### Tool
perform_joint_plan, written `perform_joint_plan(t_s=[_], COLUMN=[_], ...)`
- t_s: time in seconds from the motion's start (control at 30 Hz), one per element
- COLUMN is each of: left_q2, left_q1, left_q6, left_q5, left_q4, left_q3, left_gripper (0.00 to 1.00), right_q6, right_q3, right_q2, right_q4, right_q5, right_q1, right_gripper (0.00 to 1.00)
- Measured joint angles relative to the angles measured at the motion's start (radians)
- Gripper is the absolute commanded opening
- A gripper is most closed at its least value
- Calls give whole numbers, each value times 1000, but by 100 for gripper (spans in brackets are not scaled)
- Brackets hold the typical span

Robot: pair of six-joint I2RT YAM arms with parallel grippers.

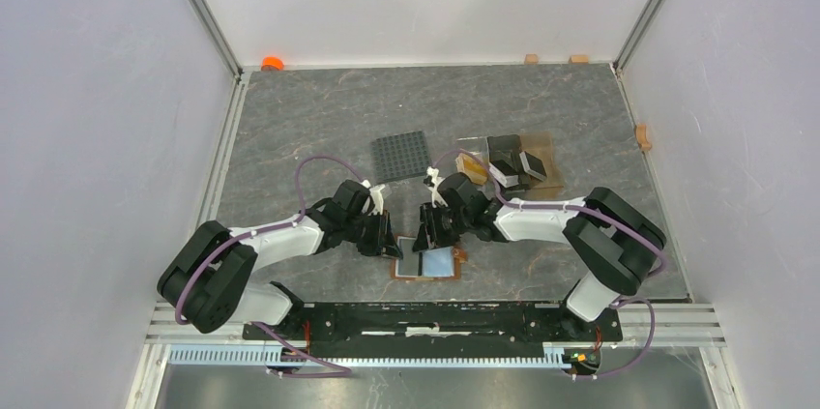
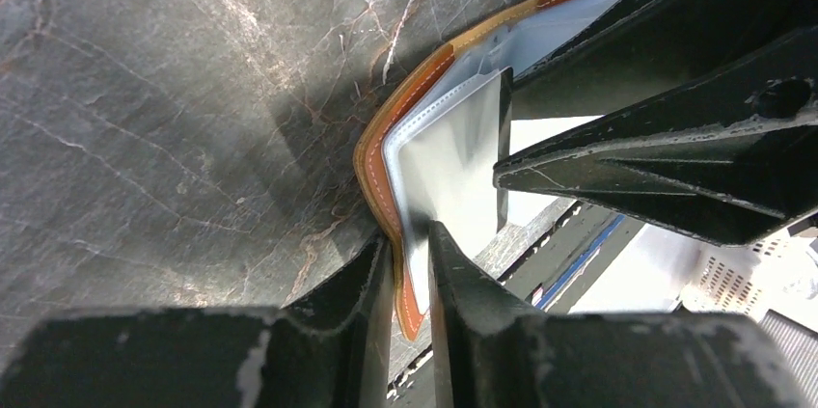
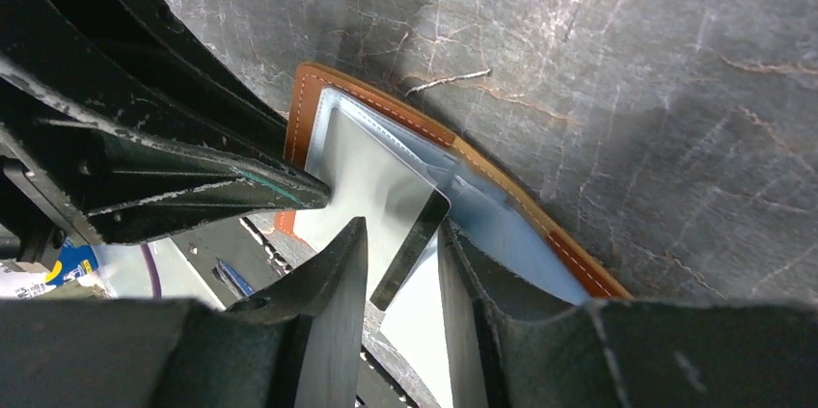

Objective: Put the credit cards into the card holder
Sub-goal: Insert the credit card into the card holder, then turn over the card slot in the card holder.

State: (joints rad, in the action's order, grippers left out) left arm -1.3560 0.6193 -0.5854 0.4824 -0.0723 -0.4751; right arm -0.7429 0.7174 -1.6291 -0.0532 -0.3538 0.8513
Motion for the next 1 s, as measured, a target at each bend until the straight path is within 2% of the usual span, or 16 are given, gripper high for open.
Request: perform_joint_plan(t_s=[0.4, 0.57, 0.67, 1.0], left_q2=[0, 0, 0, -4], left_q1=[0, 0, 0, 0], left_q6=[0, -1, -1, -2], left_q5=[25, 23, 16, 12], left_q4=[1, 1, 10, 24], left_q3=[0, 0, 0, 0], left_gripper=[35, 21, 16, 15], right_q6=[-5, -16, -12, 50], right_q3=[23, 18, 13, 3], right_q2=[-24, -19, 1, 150], right_q4=[-7, -17, -2, 143], right_q5=[15, 24, 52, 195], right_q1=[19, 19, 22, 28], right_gripper=[39, 40, 41, 45])
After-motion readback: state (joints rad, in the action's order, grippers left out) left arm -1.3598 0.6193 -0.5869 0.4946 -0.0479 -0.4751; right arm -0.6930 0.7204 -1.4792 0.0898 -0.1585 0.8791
